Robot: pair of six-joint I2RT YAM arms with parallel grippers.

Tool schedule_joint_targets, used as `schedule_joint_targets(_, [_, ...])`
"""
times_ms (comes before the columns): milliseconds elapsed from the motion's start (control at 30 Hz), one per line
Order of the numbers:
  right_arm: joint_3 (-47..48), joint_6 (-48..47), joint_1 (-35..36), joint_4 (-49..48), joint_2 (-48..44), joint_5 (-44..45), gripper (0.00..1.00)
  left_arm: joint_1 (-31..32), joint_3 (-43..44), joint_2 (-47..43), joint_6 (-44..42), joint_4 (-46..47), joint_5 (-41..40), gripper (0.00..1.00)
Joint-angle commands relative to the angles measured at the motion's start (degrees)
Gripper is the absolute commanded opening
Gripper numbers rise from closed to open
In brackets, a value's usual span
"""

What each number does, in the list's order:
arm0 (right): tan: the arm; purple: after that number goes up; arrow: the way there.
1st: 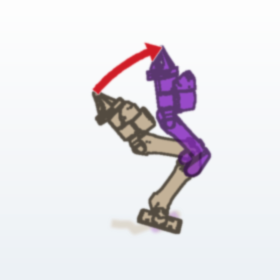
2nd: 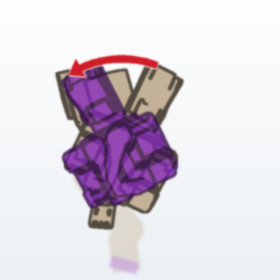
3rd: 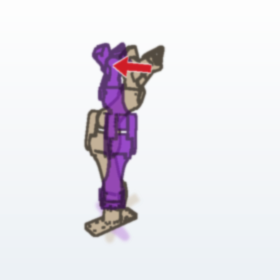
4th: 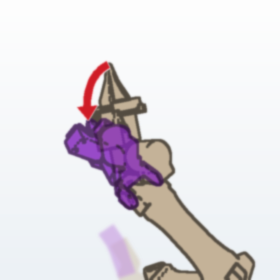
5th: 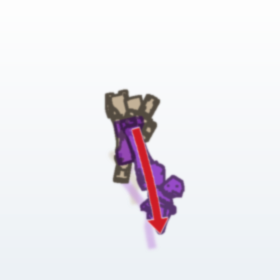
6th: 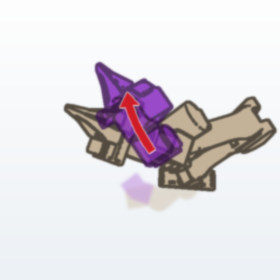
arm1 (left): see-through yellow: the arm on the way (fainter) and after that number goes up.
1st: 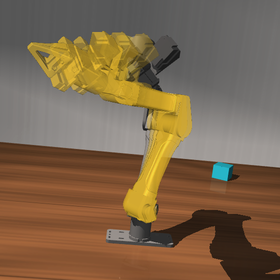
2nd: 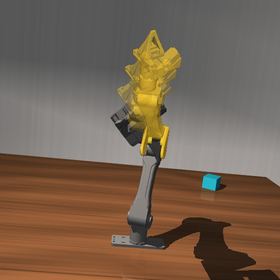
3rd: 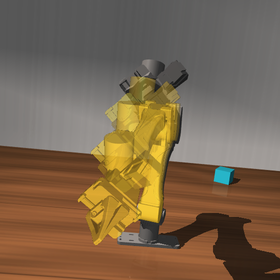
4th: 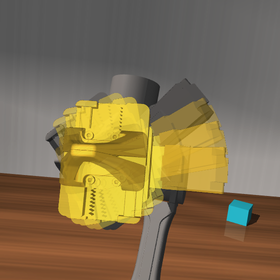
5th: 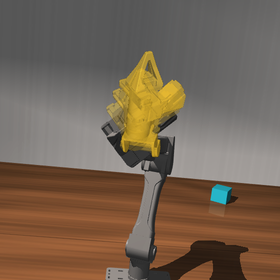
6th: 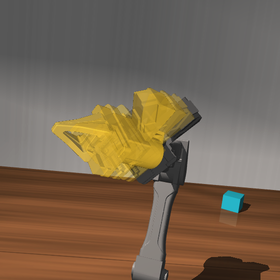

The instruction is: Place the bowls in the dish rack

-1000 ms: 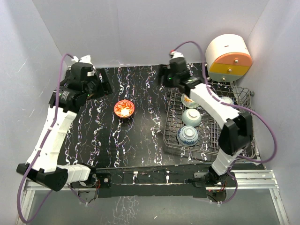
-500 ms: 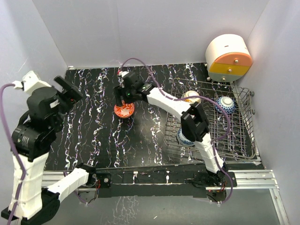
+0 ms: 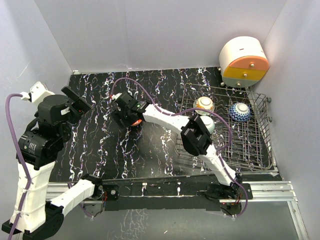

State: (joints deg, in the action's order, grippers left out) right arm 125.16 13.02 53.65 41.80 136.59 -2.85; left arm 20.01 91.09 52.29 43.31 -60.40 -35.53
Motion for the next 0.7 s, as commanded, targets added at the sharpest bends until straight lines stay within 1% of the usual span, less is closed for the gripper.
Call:
schedule_joint_targets(0, [3.1,-5.1,0.8,-0.5,1.5,6.6,0.75,0.0,-1.0,-0.7,0.2,0.6,1.0,0.85])
schedule_joint_targets(200, [2.1,-7.9,1.6,-0.1,2.6,8.6,0.71,0.0,-1.4,-1.0,-0.5,0.2,0.7,0.85])
schedule_joint_targets(367, [1.8,-10.8,2.9,-0.3,3.7,13.0,0.67,0.0,-2.0,-1.5,-0.6,0.5,0.6,0.85])
schedule_joint_targets(400, [1.8,-11.3,3.1,-0.5,3.8,14.0,0.63,0.0,-2.0,-1.4,-0.7,0.5,0.6,0.85])
schedule_joint_targets(467, [1.8,-11.6,3.2,-0.9,3.9,15.2,0.50,0.0,-2.1,-1.3,-0.8,0.5,0.7,0.85])
schedule_joint_targets(533, [1.7,-11.5,3.2,-1.2,3.5,16.1,0.32,0.0,-2.1,-1.2,-1.1,0.6,0.8,0.85])
schedule_joint_targets(600, [1.1,-11.4,3.2,-1.8,2.5,16.3,0.17,0.0,-2.0,-1.2,-1.3,0.6,0.9,0.85])
schedule_joint_targets(667, [-0.6,-11.0,3.2,-2.9,0.9,16.4,0.09,0.0,-2.1,-1.2,-1.4,0.7,0.9,0.85])
